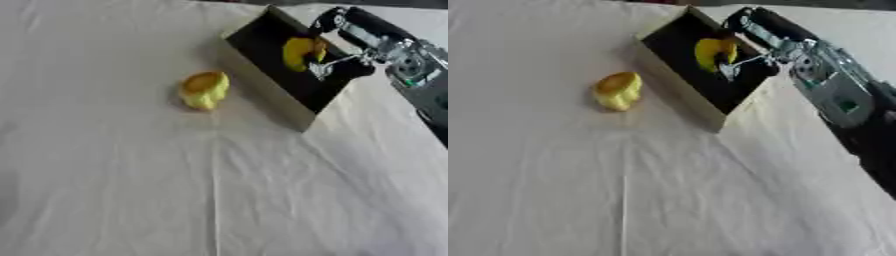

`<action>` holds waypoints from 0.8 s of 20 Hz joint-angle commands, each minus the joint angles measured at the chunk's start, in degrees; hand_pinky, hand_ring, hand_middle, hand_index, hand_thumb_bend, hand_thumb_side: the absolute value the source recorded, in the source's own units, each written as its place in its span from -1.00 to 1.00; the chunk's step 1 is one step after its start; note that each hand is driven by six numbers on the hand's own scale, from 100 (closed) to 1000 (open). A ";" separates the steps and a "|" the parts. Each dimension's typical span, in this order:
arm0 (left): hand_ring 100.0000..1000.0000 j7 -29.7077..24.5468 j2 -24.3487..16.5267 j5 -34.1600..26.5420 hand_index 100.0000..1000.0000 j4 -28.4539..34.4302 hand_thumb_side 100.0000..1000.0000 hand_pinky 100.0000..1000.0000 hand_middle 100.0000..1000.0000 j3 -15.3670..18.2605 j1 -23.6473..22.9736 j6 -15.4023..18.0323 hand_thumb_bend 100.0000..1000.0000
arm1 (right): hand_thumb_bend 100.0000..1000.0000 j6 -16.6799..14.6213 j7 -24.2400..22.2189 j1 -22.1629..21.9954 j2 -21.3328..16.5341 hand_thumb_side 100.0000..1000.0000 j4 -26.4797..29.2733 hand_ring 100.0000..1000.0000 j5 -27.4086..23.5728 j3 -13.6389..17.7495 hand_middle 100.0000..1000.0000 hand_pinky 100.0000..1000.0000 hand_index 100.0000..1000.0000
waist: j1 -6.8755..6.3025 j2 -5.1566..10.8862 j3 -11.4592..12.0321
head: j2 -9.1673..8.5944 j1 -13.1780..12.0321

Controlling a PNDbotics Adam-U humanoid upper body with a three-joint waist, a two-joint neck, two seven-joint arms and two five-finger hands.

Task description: Pick up objects on the table and place them in the box.

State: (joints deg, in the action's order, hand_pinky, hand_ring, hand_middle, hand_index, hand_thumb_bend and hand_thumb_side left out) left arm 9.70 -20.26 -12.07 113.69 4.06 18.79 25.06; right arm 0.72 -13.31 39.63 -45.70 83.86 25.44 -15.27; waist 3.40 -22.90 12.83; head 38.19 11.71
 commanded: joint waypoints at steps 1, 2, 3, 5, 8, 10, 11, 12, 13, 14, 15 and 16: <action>0.60 -0.30 -0.71 -0.26 0.76 0.91 0.22 0.76 0.59 -0.08 0.63 -0.12 -1.00 | -1.00 -0.61 0.21 1.24 -0.85 -1.00 -1.40 0.62 2.87 0.42 0.37 0.66 0.51 | -0.13 1.09 0.02 | -0.30 0.09; 0.60 -0.33 -0.67 -0.29 0.76 0.91 0.22 0.76 0.59 -0.10 0.63 -0.16 -1.00 | -1.00 -0.68 -0.10 1.30 -0.80 -0.91 -1.69 0.66 3.83 0.37 0.42 0.68 0.59 | -0.12 1.10 0.01 | -0.28 0.08; 0.60 -0.36 -0.64 -0.32 0.76 0.91 0.22 0.76 0.59 -0.11 0.64 -0.19 -1.00 | -0.93 -0.78 -0.50 1.37 -0.71 -0.77 -1.93 0.69 4.71 0.38 0.47 0.70 0.66 | -0.11 1.11 0.00 | -0.26 0.08; 0.60 -0.42 -0.62 -0.35 0.76 0.91 0.22 0.76 0.59 -0.12 0.61 -0.25 -1.00 | -0.78 -1.02 -0.80 1.48 -0.56 -0.58 -2.02 0.72 6.13 0.69 0.52 0.72 0.76 | -0.12 1.13 -0.03 | -0.30 0.06; 0.60 -0.42 -0.62 -0.36 0.77 0.91 0.22 0.77 0.59 -0.07 0.50 -0.34 -1.00 | -0.60 -1.13 -0.08 1.50 -0.67 -0.49 -0.78 0.77 7.86 1.52 0.57 0.75 0.79 | -0.16 1.16 -0.12 | -0.30 -0.07; 0.60 -0.45 -0.65 -0.38 0.77 0.91 0.22 0.77 0.59 -0.06 0.48 -0.38 -1.00 | -0.57 -0.90 0.52 1.45 -0.83 -0.44 0.28 0.77 8.88 2.07 0.57 0.75 0.79 | -0.18 1.20 -0.20 | -0.26 -0.16; 0.60 -0.46 -0.66 -0.39 0.77 0.91 0.22 0.77 0.59 -0.05 0.49 -0.38 -1.00 | -0.58 -0.82 0.67 1.41 -0.85 -0.44 0.88 0.76 8.88 2.33 0.57 0.76 0.79 | -0.18 1.22 -0.22 | -0.25 -0.21; 0.60 -0.46 -0.67 -0.41 0.77 0.91 0.22 0.77 0.59 -0.03 0.50 -0.38 -1.00 | -0.59 -0.79 0.76 1.37 -0.90 -0.43 1.71 0.76 8.58 2.68 0.57 0.76 0.79 | -0.17 1.25 -0.26 | -0.23 -0.28; 0.60 -0.46 -0.69 -0.42 0.77 0.91 0.22 0.77 0.59 -0.02 0.49 -0.40 -1.00 | -0.74 -0.67 0.76 1.32 -1.00 -0.28 2.57 0.76 8.13 3.04 0.56 0.76 0.78 | -0.16 1.27 -0.30 | -0.21 -0.35; 0.60 -0.48 -0.70 -0.43 0.77 0.91 0.22 0.77 0.59 -0.03 0.48 -0.42 -1.00 | -0.80 -0.43 0.83 1.32 -1.09 -0.24 3.52 0.76 7.46 3.44 0.55 0.76 0.76 | -0.16 1.30 -0.35 | -0.21 -0.43; 0.60 -0.52 -0.71 -0.44 0.77 0.91 0.22 0.77 0.59 -0.04 0.47 -0.44 -1.00 | -0.74 -0.08 0.94 1.35 -1.14 -0.50 4.52 0.75 6.58 3.86 0.53 0.76 0.76 | -0.15 1.33 -0.36 | -0.21 -0.45; 0.60 -0.54 -0.70 -0.43 0.77 0.91 0.22 0.77 0.59 -0.04 0.46 -0.46 -1.00 | -0.81 0.35 1.19 1.51 -1.08 -0.54 5.79 0.74 5.34 4.39 0.52 0.76 0.75 | -0.15 1.37 -0.36 | -0.22 -0.49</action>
State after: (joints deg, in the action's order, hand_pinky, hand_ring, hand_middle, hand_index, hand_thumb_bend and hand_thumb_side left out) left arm 9.27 -20.13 -12.13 113.69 3.76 18.79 24.63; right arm 0.64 -12.46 40.17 -45.10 87.48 31.80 -12.25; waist 3.43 -22.89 12.53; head 38.20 11.33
